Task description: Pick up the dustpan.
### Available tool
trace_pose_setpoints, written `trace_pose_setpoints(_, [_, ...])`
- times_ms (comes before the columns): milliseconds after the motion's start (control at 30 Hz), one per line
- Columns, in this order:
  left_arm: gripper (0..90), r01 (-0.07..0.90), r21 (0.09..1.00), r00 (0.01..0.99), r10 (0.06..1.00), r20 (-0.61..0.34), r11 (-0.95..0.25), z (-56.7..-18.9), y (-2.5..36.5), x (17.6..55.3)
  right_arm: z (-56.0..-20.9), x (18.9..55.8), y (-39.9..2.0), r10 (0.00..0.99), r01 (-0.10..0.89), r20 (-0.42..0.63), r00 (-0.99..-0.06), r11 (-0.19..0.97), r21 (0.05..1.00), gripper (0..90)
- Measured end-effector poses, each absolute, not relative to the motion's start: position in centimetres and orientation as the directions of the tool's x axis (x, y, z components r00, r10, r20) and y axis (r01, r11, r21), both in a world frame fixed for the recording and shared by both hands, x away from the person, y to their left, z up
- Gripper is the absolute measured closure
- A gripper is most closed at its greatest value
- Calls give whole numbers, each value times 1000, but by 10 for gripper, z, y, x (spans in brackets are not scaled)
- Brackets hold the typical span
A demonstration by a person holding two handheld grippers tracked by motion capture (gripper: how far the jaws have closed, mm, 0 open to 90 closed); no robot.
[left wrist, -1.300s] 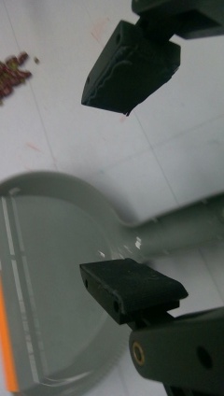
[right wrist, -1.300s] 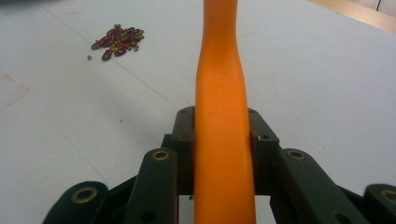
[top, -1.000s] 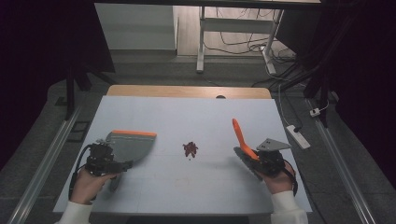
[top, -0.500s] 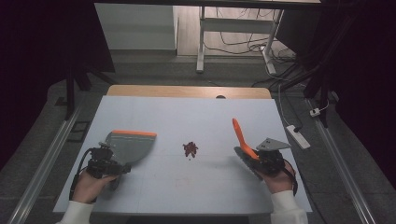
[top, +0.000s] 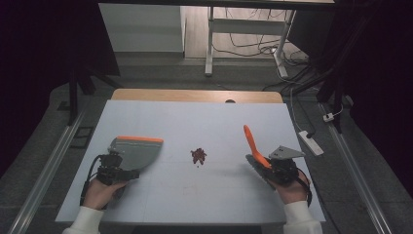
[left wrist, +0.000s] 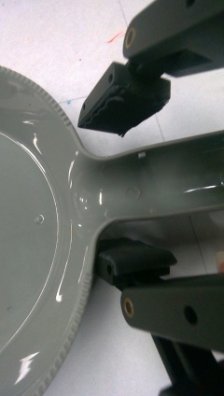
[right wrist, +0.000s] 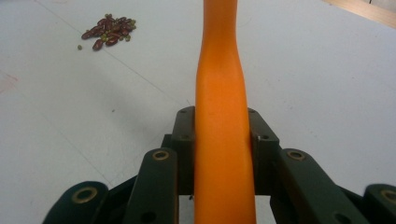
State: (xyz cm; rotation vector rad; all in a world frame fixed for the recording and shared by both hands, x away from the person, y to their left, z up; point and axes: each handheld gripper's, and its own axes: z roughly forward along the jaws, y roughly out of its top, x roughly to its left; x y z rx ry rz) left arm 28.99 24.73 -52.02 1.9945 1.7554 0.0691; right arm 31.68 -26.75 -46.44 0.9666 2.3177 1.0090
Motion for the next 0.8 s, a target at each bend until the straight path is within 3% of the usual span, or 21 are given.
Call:
trace_pose_setpoints(367, [598,927,374,144,943,-300,-23,-519,255,290,-466,318,-266,737,429,-110,-667,501,752,703])
trace_pose_setpoints(800, [620,900,435,164,943,-291,-23,-517,262,287,-465,318,-267,737,422,-114,-666,499,757,703])
